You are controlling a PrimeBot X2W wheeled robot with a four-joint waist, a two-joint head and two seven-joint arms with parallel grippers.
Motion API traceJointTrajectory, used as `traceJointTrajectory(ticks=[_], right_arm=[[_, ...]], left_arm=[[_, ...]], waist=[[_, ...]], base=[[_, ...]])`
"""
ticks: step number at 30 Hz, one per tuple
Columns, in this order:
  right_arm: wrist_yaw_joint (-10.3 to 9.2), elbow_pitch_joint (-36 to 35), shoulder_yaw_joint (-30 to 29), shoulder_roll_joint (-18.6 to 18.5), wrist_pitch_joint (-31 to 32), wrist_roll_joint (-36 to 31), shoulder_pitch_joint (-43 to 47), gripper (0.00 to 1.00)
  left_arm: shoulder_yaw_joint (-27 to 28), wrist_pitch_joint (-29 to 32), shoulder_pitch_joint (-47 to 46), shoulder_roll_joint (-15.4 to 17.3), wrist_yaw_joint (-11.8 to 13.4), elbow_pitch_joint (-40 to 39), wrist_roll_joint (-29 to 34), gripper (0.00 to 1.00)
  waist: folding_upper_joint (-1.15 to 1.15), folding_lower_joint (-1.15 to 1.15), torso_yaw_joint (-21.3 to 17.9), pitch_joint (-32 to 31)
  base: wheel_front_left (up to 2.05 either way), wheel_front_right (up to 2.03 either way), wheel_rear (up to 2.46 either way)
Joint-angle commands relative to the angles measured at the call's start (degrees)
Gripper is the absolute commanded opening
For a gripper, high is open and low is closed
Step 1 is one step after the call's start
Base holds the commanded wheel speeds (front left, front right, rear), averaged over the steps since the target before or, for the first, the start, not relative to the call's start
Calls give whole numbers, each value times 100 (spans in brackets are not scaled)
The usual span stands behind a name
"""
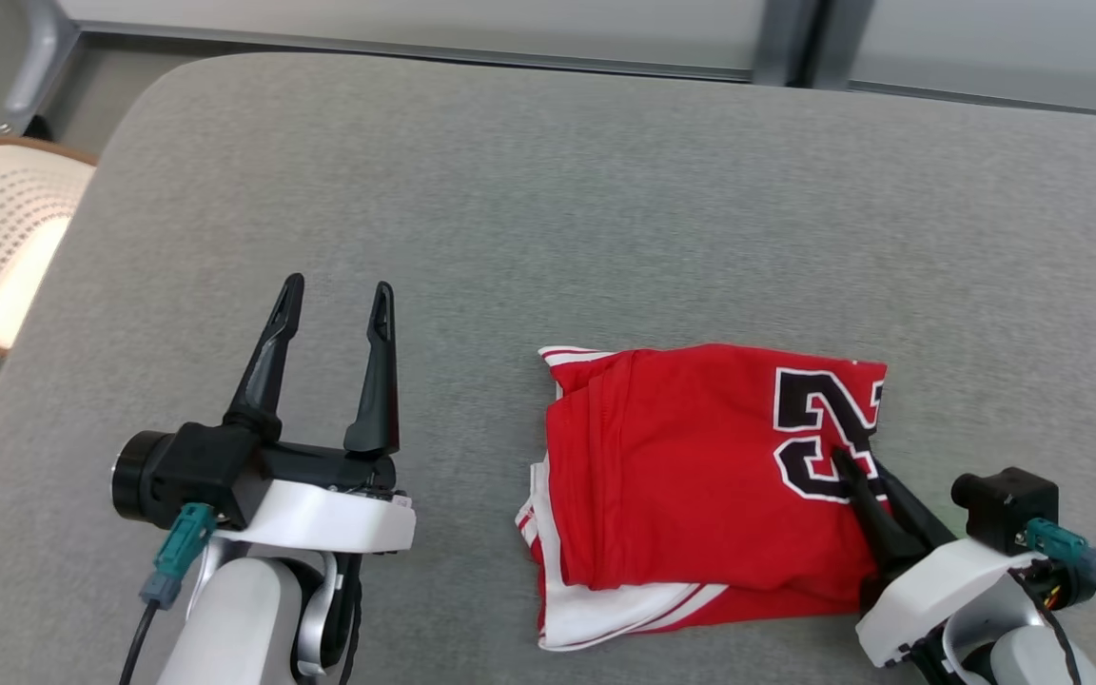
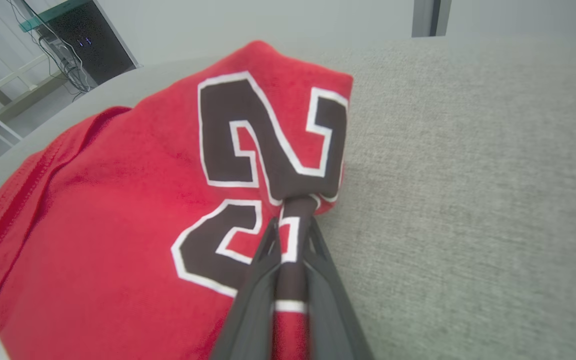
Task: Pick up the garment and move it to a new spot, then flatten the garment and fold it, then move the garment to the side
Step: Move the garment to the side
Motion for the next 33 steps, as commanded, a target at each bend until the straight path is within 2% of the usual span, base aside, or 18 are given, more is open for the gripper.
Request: traceJointTrajectory(ticks=[1, 11, 18, 24, 28, 29, 33], right_arm=[[-12, -33, -24, -65, -60, -31, -68, 0], [-11, -272, -136, -359, -67, -74, -222, 0], [-12, -98, -238, -692, -149, 48, -719, 0], [-12, 283, -290, -1200, -379, 149, -1574, 0], [-12, 616, -444, -1589, -538, 309, -2065, 0], [-12, 616, -444, -1589, -538, 309, -2065, 0], [-12, 946, -662, -2109, -701, 437, -2440, 0]], left_arm=[[33, -22, -8, 27, -23, -33, 41, 100], [145, -22, 9, 189, -97, -132, 203, 100], [76, 84, -216, 318, -139, -197, 279, 100], [5, 300, -531, 431, -150, -394, 386, 100], [-62, 392, -811, 452, -129, -553, 480, 100], [-62, 392, -811, 452, -129, -553, 480, 100], [-168, 463, -1081, 495, -189, -691, 599, 100]], waist=[[0, 0, -230, -33], [0, 0, -1625, -256], [0, 0, -2346, -119], [0, 0, -2625, 407], [0, 0, -2675, 818], [0, 0, -2675, 818], [0, 0, -2637, 1221]], base=[[0, 0, 0], [0, 0, 0], [0, 0, 0], [0, 0, 0], [0, 0, 0], [0, 0, 0], [0, 0, 0]])
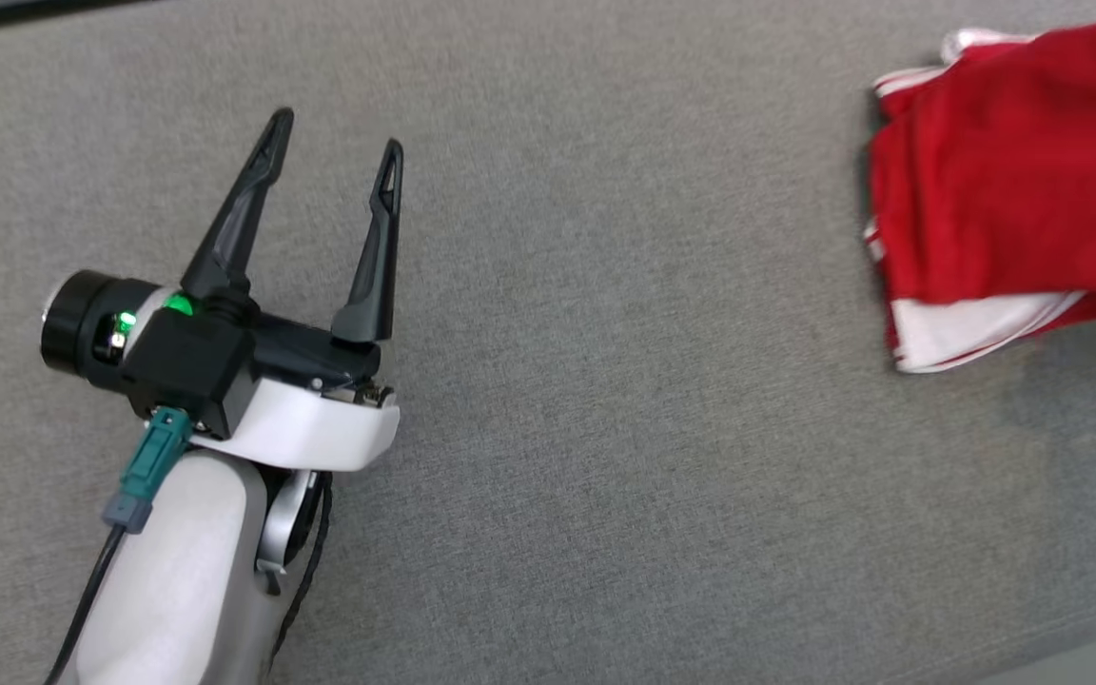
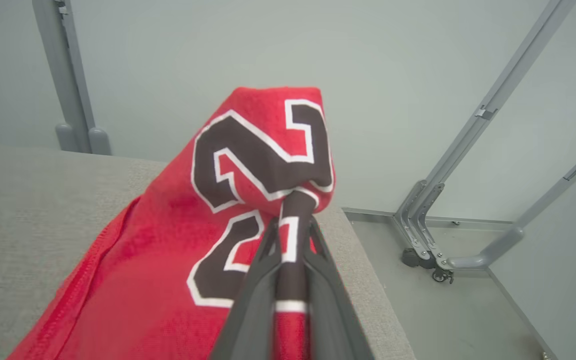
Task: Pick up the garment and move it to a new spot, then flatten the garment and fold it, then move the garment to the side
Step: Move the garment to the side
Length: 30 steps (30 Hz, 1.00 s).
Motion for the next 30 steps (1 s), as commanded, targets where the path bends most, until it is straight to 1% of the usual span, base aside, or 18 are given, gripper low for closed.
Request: traceJointTrajectory(ticks=[1, 3, 6, 9, 12, 13, 14, 15, 20, 23, 25, 30], right_arm=[[-12, 88, -68, -163, -90, 56, -162, 0], [-12, 295, -144, -424, -162, 128, -277, 0], [-12, 618, -299, -676, -274, 308, -498, 0], [-12, 1003, -358, -762, -364, 494, -734, 0], [-11, 1411, -332, -720, -423, 683, -939, 0], [-12, 1562, -316, -720, -453, 722, -994, 15], [-12, 1741, -334, -688, -468, 805, -1061, 45], [-12, 1889, -316, -663, -495, 825, -1107, 100], [-12, 2454, -372, -436, -717, 1023, -1267, 100], [-11, 2527, -468, -215, -779, 1123, -1147, 100], [-11, 2393, -621, -127, -798, 1120, -1004, 100], [-11, 1538, -1235, 283, -797, 874, -360, 100]], left_arm=[[1, 16, -145, 47, -37, -48, 44, 100], [-25, 50, -258, 77, -39, -131, 97, 100], [-51, 110, -409, 144, -39, -245, 167, 100], [-95, 188, -556, 183, -67, -365, 231, 100], [-155, 259, -686, 202, -89, -453, 289, 100], [-173, 274, -718, 208, -92, -476, 298, 100], [-186, 293, -731, 212, -91, -487, 301, 100], [-199, 302, -744, 219, -90, -497, 312, 100], [-196, 320, -712, 261, -38, -508, 339, 100], [-191, 307, -586, 274, 0, -449, 307, 100], [-185, 300, -518, 283, 23, -409, 276, 100], [-177, 253, -330, 285, 60, -273, 173, 100]], waist=[[0, 0, -8, 365], [0, 0, 24, 555], [0, 0, 73, 821], [0, 0, 138, 1068], [0, 0, 210, 1276], [0, 0, 228, 1332], [0, 0, 241, 1377], [0, 0, 249, 1410], [0, 0, 199, 1444], [0, 0, 113, 1318], [0, 0, 47, 1217], [0, 0, -64, 864]], base=[[0, 0, 0], [0, 0, 0], [0, 0, 0], [0, 0, 0], [0, 0, 0], [0, 0, 0], [0, 0, 0], [0, 0, 0], [0, 0, 0], [0, 0, 0], [0, 0, 0], [0, 0, 0]])
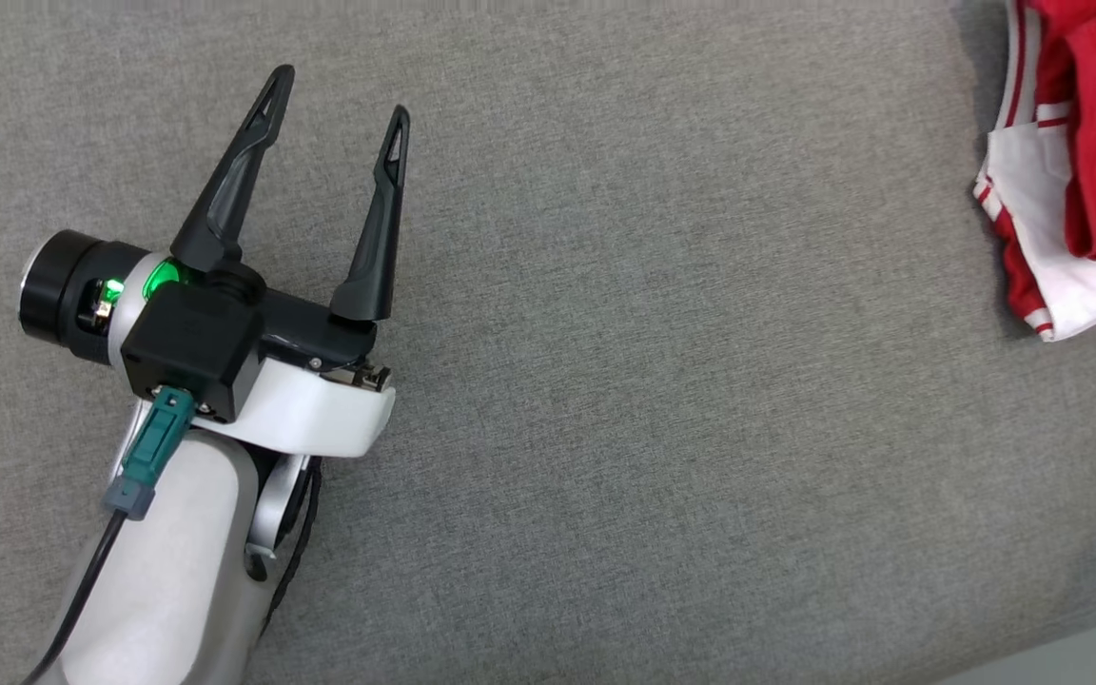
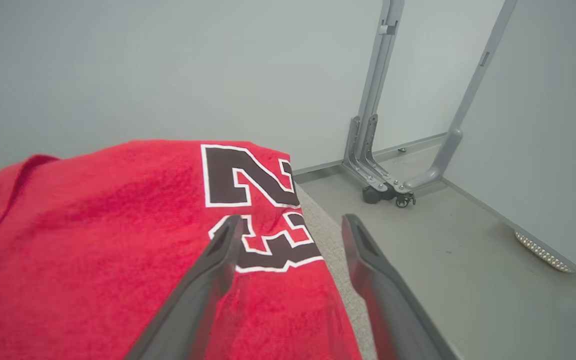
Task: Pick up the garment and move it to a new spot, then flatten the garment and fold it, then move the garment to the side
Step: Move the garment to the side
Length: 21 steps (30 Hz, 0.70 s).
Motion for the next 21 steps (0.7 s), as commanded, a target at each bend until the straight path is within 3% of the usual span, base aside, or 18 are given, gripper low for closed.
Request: traceJointTrajectory(ticks=[1, 4, 9, 15, 21], right_arm=[[-10, -298, -177, 160, -36, -89, 245, 100], [-7, -1195, -495, 603, -37, -483, 883, 100], [-6, -2159, -496, 1038, -33, -909, 1580, 100], [-6, -2978, -246, 1321, 13, -1285, 2128, 100], [-6, -3912, 7, 1598, 484, -1594, 2615, 100]], left_arm=[[23, -47, 95, 24, 22, 34, -63, 100], [91, -133, 296, -40, 117, 135, -189, 100], [180, -266, 590, -107, 239, 256, -350, 100], [316, -380, 896, -154, 343, 367, -540, 100], [432, -499, 1214, -166, 456, 488, -666, 100]], waist=[[0, 0, -72, -231], [0, 0, -52, -542], [0, 0, 142, -959], [0, 0, 438, -1275], [0, 0, 862, -1509]], base=[[0, 0, 0], [0, 0, 0], [0, 0, 0], [0, 0, 0], [0, 0, 0]])
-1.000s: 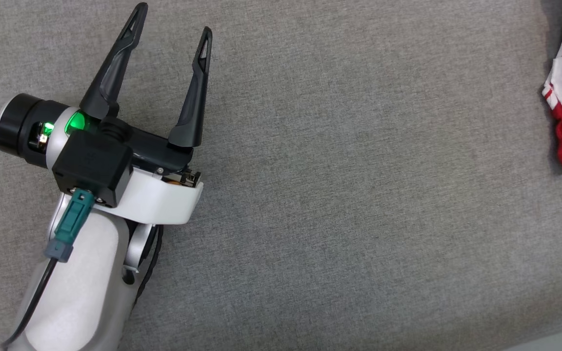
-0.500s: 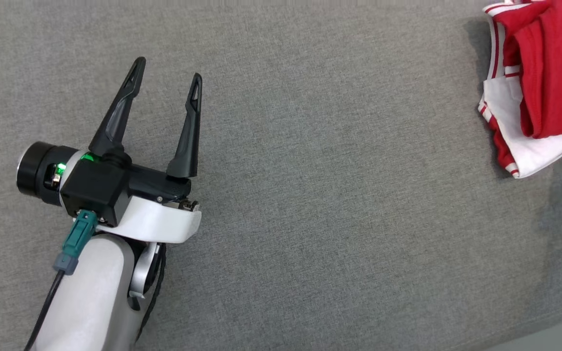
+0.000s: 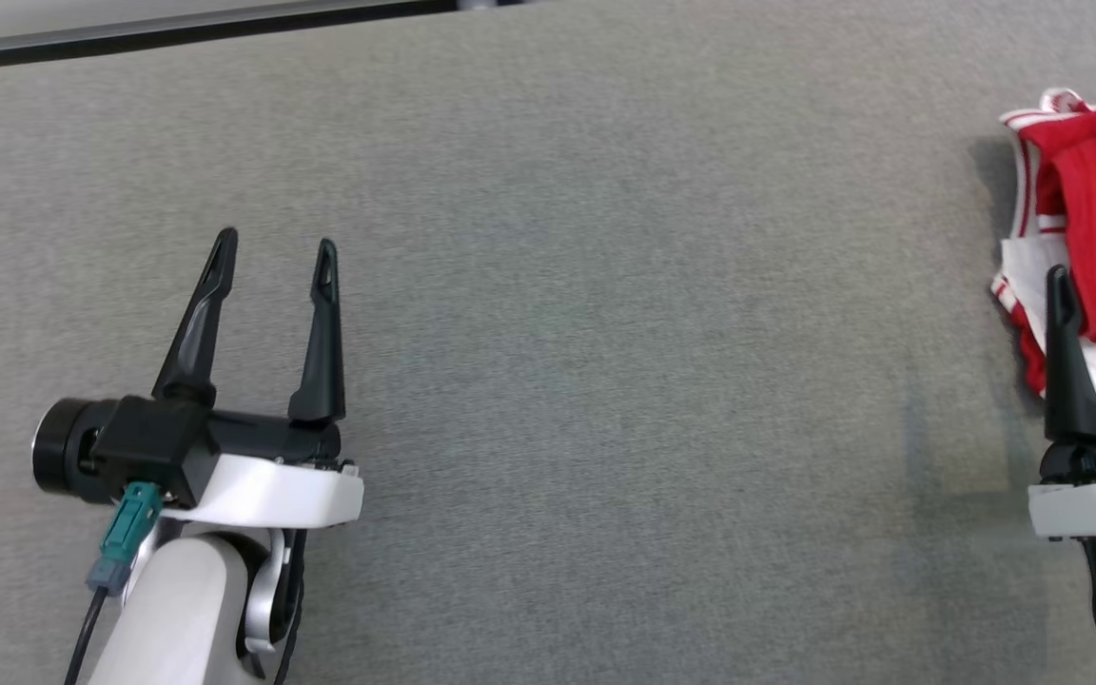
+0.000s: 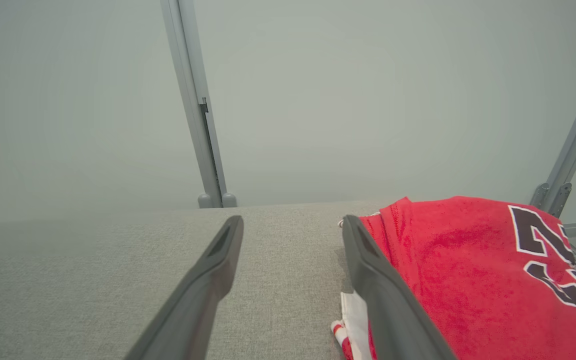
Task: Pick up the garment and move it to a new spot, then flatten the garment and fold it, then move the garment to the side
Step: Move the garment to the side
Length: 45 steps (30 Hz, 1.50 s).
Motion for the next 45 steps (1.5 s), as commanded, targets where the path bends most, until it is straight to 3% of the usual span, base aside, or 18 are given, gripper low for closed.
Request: traceJointTrajectory(ticks=[1, 11, 32, 45], right_arm=[[-2, -103, -1, -2, 50, -43, 73, 100], [-2, -869, 211, 231, 652, -307, 670, 100], [-1, -961, 144, 471, 1130, -432, 1797, 100], [-1, -1079, 105, 543, 1298, -495, 2036, 100]], left_arm=[[30, -30, 85, 28, 48, 22, -38, 100], [207, -176, 670, 58, 99, 264, -208, 100], [74, -105, 1891, 219, 91, 457, -356, 100], [101, -14, 2116, 308, 168, 364, -412, 100]], waist=[[0, 0, 218, -165], [0, 0, 649, -643], [0, 0, 588, -1934], [0, 0, 601, -2151]], base=[[0, 0, 0], [0, 0, 0], [0, 0, 0], [0, 0, 0]])
